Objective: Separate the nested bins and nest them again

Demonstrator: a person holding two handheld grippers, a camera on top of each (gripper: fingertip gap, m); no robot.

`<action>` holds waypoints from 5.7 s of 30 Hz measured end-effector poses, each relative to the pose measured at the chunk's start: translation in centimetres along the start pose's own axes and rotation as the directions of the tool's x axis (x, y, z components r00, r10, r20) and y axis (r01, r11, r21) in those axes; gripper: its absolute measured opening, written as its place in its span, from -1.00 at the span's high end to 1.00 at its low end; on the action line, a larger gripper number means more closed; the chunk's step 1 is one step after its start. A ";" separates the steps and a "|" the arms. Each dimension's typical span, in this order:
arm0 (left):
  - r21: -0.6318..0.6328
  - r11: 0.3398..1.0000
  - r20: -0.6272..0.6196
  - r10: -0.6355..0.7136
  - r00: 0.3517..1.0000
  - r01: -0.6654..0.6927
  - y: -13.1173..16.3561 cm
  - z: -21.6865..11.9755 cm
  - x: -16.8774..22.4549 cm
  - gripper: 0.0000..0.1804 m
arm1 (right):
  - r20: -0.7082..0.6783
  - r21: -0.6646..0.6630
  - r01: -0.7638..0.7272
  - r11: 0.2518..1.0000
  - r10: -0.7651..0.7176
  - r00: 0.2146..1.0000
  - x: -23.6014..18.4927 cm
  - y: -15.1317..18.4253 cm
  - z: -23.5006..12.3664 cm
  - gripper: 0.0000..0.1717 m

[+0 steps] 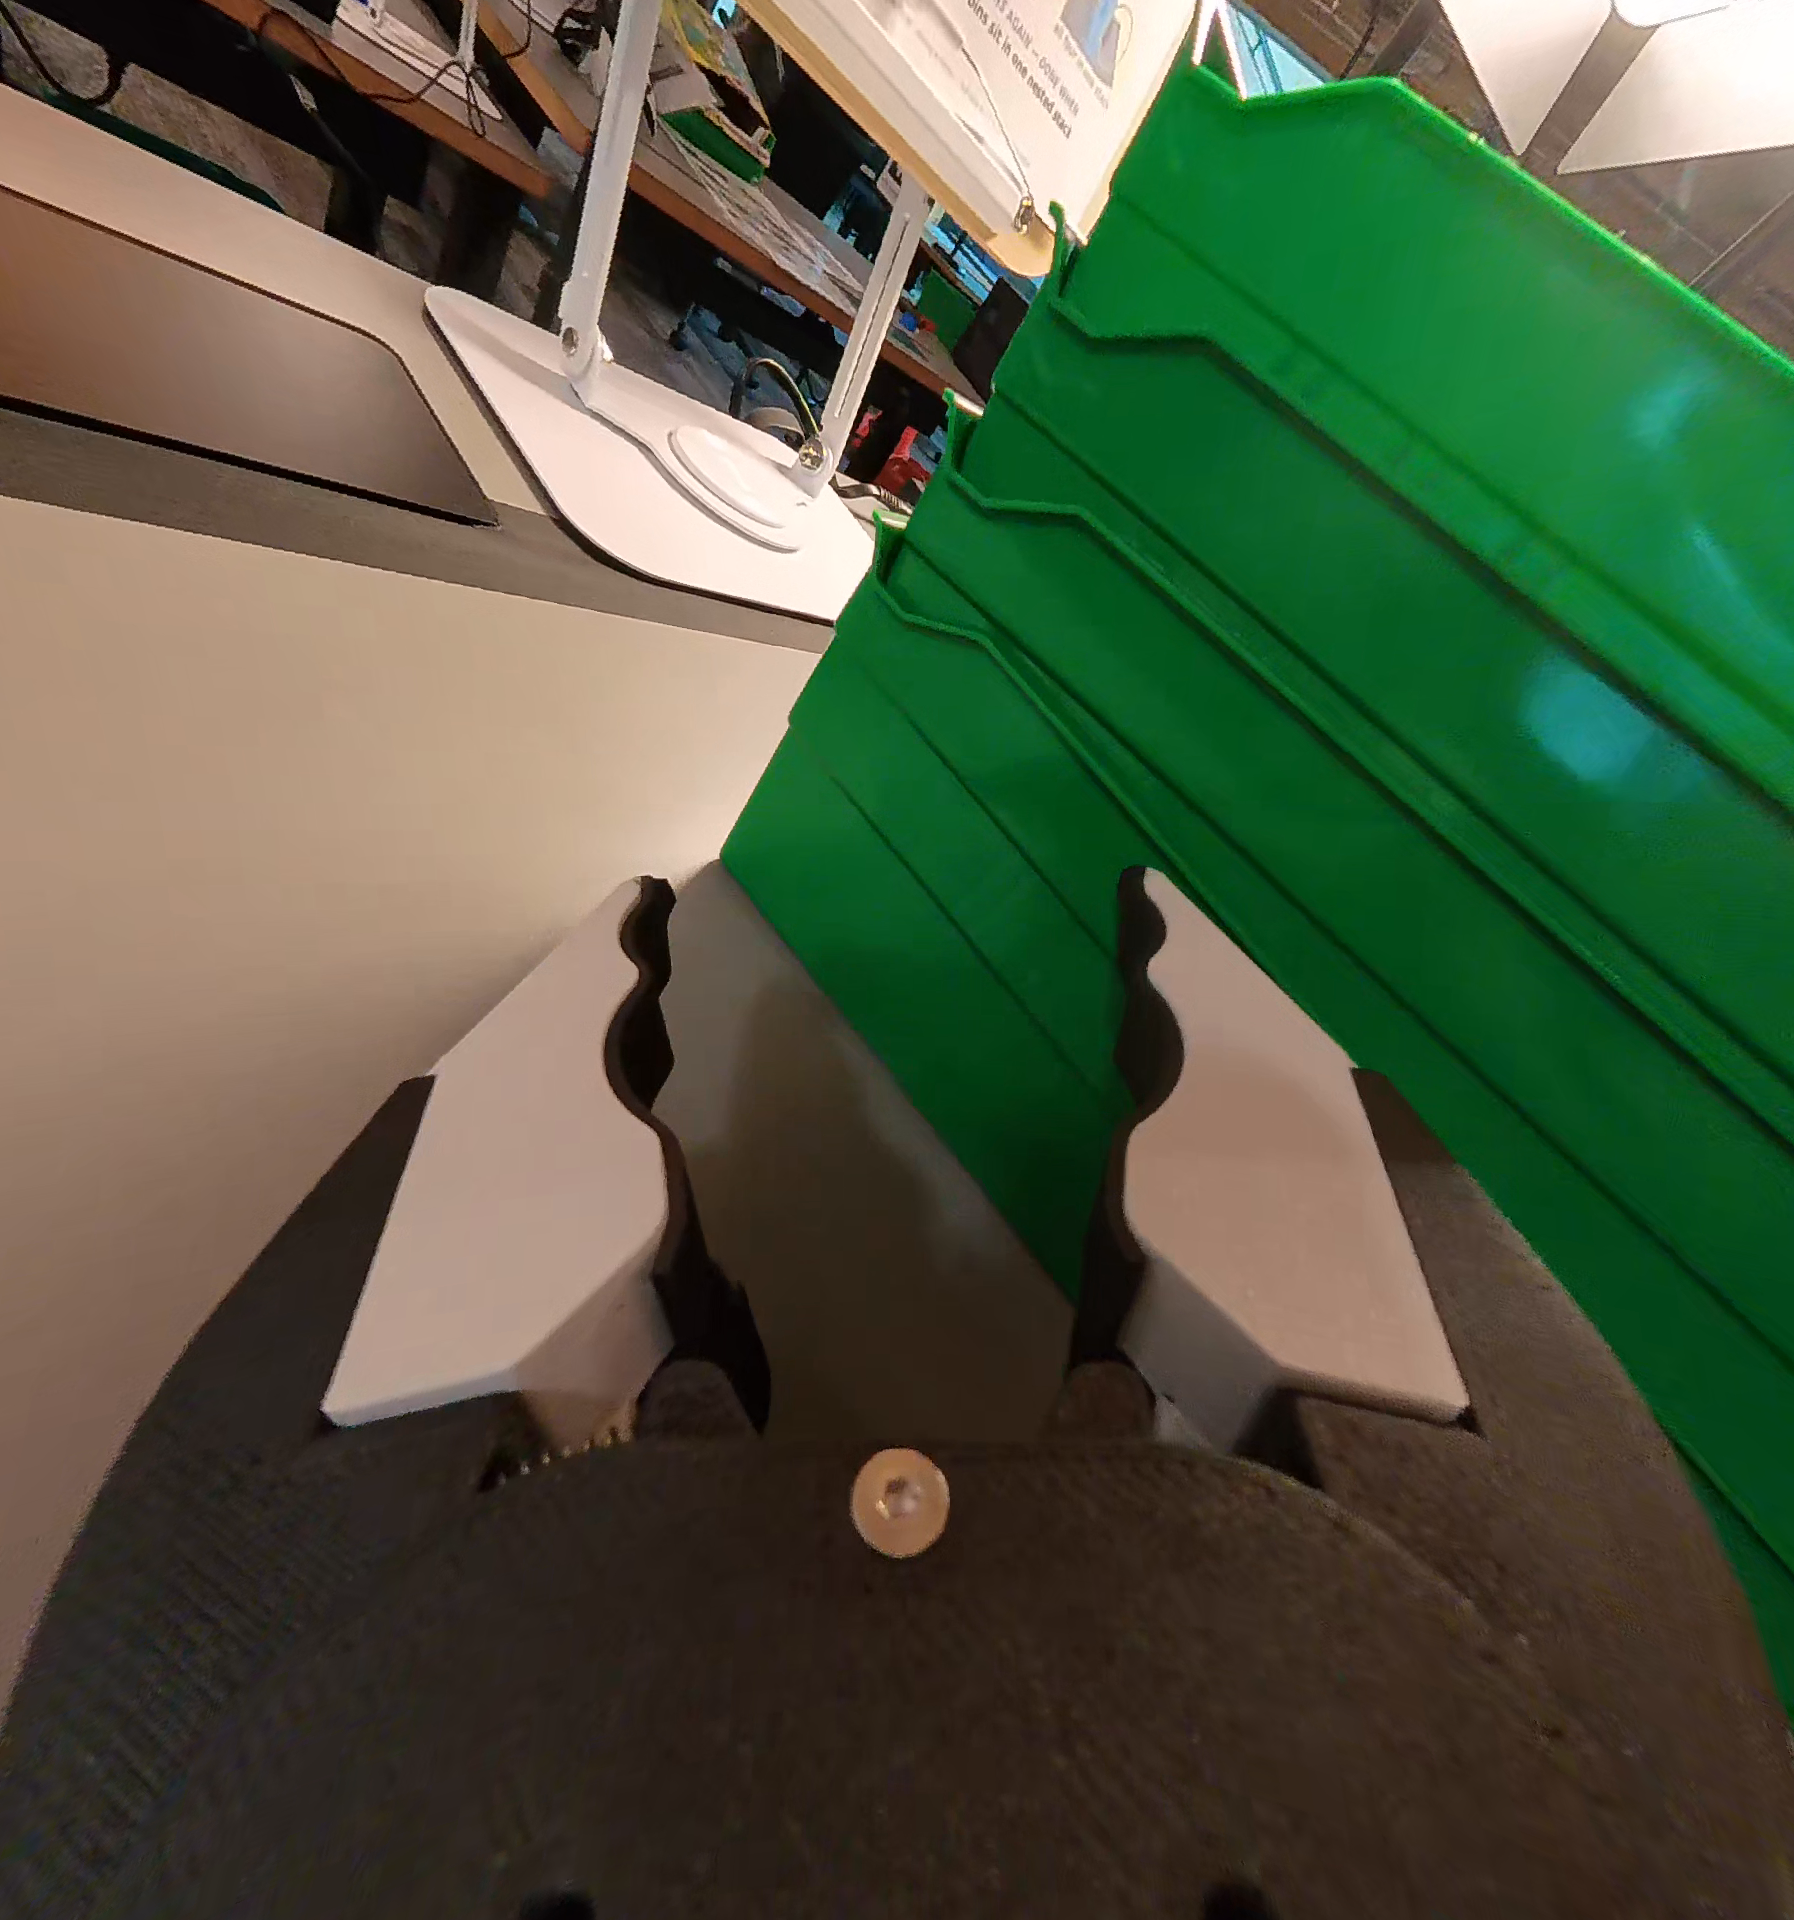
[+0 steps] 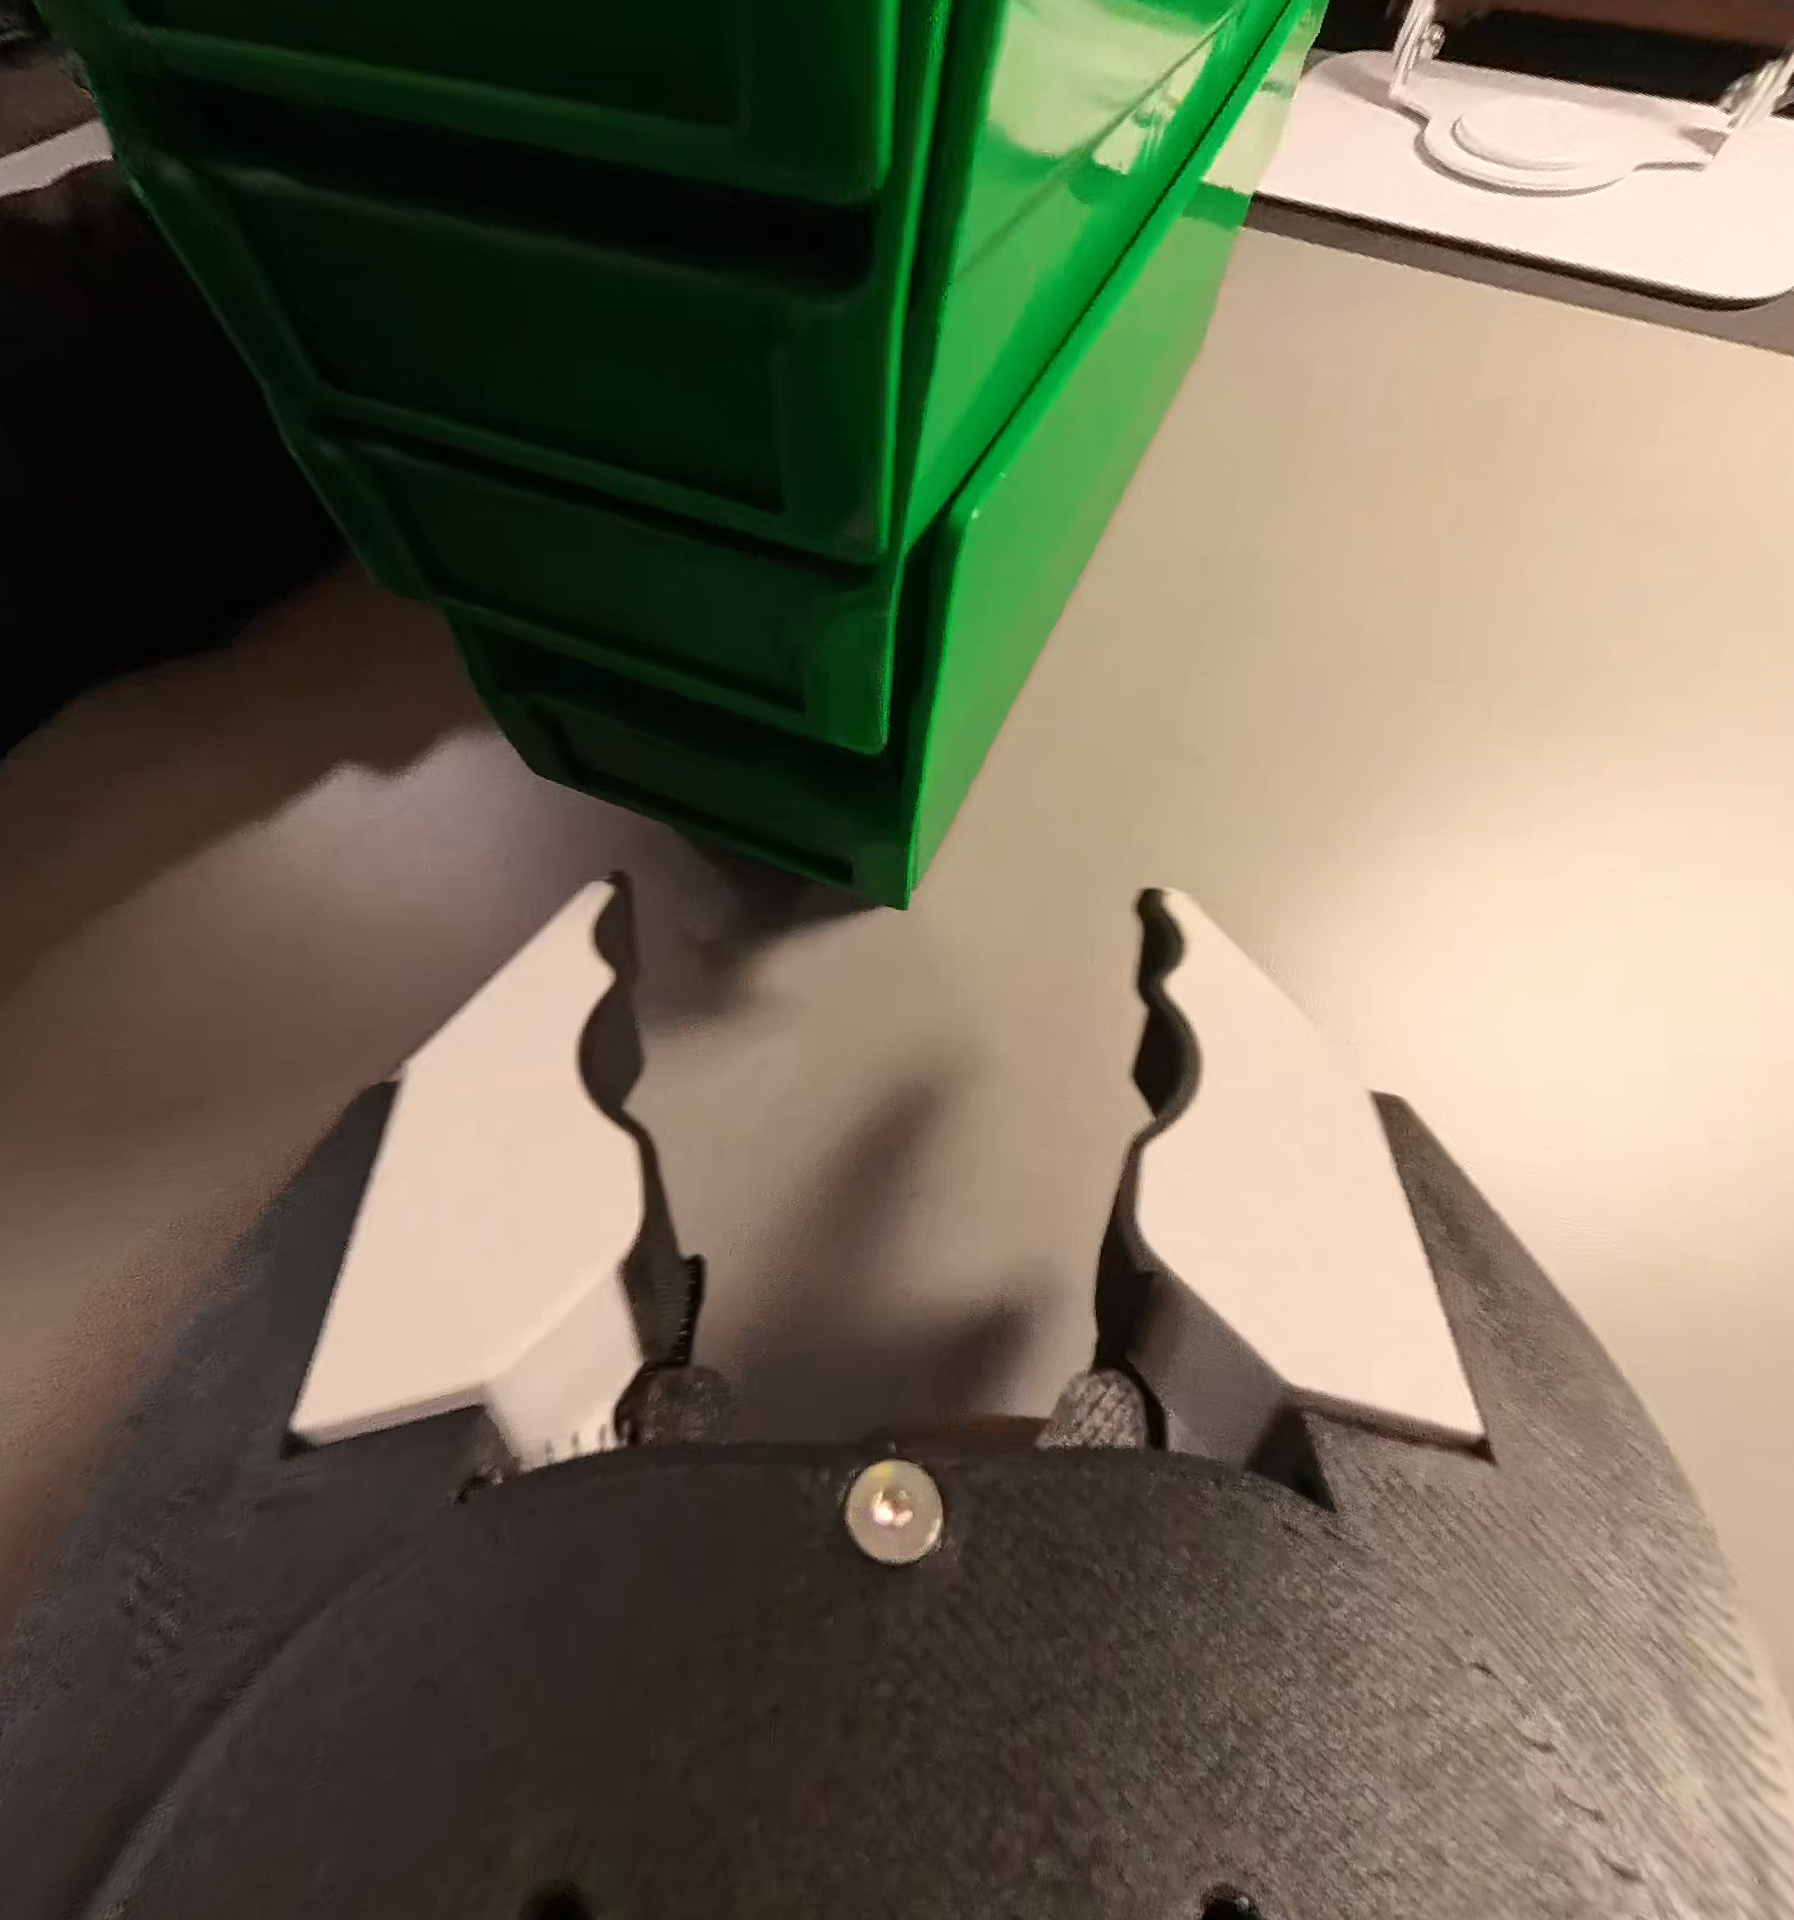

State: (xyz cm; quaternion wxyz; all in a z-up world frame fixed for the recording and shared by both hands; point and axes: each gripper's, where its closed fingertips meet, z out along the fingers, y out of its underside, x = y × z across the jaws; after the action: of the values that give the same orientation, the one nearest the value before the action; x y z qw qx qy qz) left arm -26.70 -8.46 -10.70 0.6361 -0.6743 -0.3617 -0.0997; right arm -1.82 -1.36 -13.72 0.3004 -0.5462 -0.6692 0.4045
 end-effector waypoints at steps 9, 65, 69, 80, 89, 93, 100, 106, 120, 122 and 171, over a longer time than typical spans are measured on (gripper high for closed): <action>0.027 0.998 0.020 -0.055 0.998 0.055 0.5 0.6 0.8 0.03 | -0.118 0.041 0.002 0.999 0.003 0.993 -2.5 -2.7 3.9 -0.82; -0.068 0.993 -0.124 0.084 0.989 -0.093 5.2 2.6 8.8 -0.12 | 0.062 -0.053 0.012 0.999 -0.009 0.998 7.1 -17.5 -8.3 -0.58; -0.065 0.993 -0.110 0.089 0.990 -0.097 5.1 2.5 8.5 -0.12 | 0.053 -0.046 -0.024 0.999 0.027 0.998 8.2 -16.6 -8.8 -0.55; -0.072 0.991 -0.084 0.108 0.991 -0.114 5.4 2.7 8.3 -0.12 | 0.062 -0.089 -0.049 0.995 0.055 0.997 9.1 -15.5 -9.6 -0.55; -0.105 0.992 -0.066 0.066 0.996 -0.073 5.7 2.9 7.6 -0.09 | -0.030 -0.233 0.009 0.972 -0.017 0.999 8.1 -19.8 -5.8 -0.55; -0.108 0.994 -0.082 0.008 0.997 -0.016 5.6 2.8 7.3 -0.08 | -0.101 -0.395 0.054 0.917 -0.102 0.990 7.8 -20.2 -3.3 -0.55; -0.122 0.992 -0.082 0.025 0.996 -0.035 5.9 2.8 7.4 -0.07 | -0.186 -0.548 -0.008 0.837 -0.112 0.976 8.5 -20.5 0.1 -0.62; -0.137 0.989 -0.077 0.044 0.996 -0.054 6.2 2.9 7.5 -0.07 | -0.283 -0.541 -0.149 0.827 -0.013 0.959 10.0 -19.8 1.0 -0.70; -0.142 0.989 -0.082 0.023 0.996 -0.034 6.2 2.9 7.4 -0.03 | -0.254 -0.680 -0.186 0.709 0.010 0.967 8.3 -14.9 1.8 -0.63; -0.141 0.989 -0.082 0.021 0.996 -0.032 6.2 2.9 7.4 -0.03 | -0.263 -0.675 -0.194 0.712 0.013 0.965 8.4 -15.0 1.9 -0.53; -0.135 0.991 -0.086 0.015 0.996 -0.027 6.1 2.9 7.4 -0.02 | -0.336 -0.625 -0.239 0.743 0.020 0.942 24.5 -7.7 -13.1 -0.35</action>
State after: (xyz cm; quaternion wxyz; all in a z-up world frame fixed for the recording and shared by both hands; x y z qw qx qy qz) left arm -18.58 -2.67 -11.58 0.6045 -0.7149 -0.3197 -0.1459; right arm 0.01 24.69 -1.55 0.1601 -0.7185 -0.6729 0.0731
